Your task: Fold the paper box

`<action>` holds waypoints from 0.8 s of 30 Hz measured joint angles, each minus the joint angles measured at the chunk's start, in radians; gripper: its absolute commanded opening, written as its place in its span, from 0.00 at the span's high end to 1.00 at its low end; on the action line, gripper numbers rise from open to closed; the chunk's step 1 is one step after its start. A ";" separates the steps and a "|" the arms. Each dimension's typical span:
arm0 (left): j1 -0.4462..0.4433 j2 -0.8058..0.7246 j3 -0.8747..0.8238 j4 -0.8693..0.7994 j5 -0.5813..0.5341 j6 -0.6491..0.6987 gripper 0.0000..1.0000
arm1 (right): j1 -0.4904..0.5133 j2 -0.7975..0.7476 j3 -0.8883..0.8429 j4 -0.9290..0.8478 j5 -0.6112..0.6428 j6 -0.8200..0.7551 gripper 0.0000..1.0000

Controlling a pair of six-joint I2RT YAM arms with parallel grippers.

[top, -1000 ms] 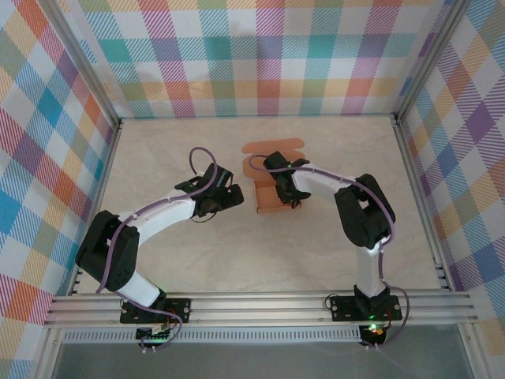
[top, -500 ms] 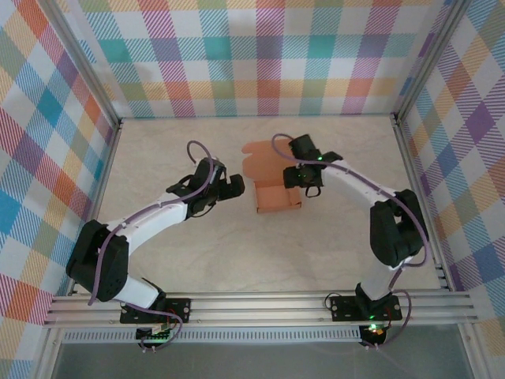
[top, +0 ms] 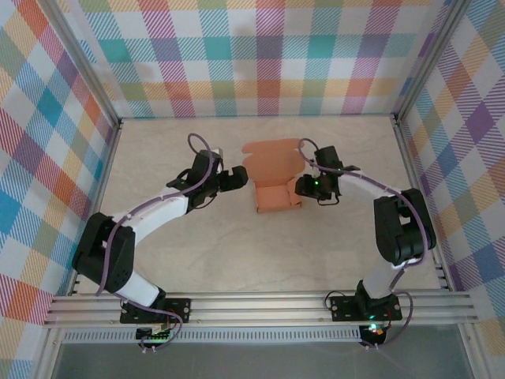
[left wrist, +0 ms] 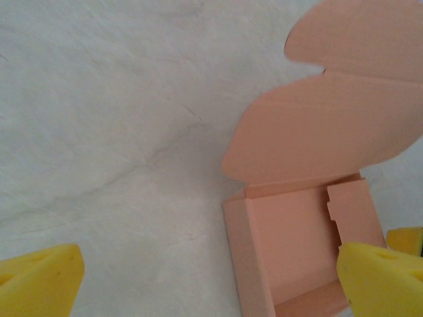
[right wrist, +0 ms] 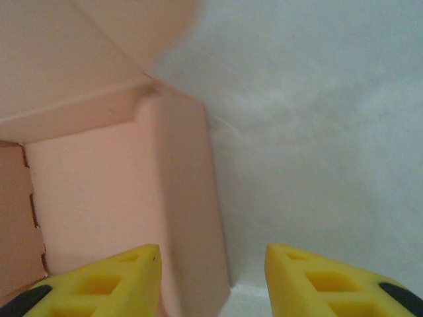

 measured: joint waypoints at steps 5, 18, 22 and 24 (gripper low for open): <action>-0.012 0.124 0.000 0.059 0.126 -0.087 0.08 | -0.092 -0.006 -0.114 0.185 -0.216 0.103 0.55; -0.050 0.253 0.017 0.128 0.260 -0.186 0.41 | -0.169 0.020 -0.179 0.401 -0.467 0.224 0.60; -0.055 0.288 0.024 0.141 0.275 -0.199 0.48 | -0.170 0.045 -0.181 0.412 -0.474 0.234 0.67; -0.057 0.298 0.026 0.142 0.280 -0.200 0.48 | -0.170 0.049 -0.181 0.413 -0.478 0.237 0.70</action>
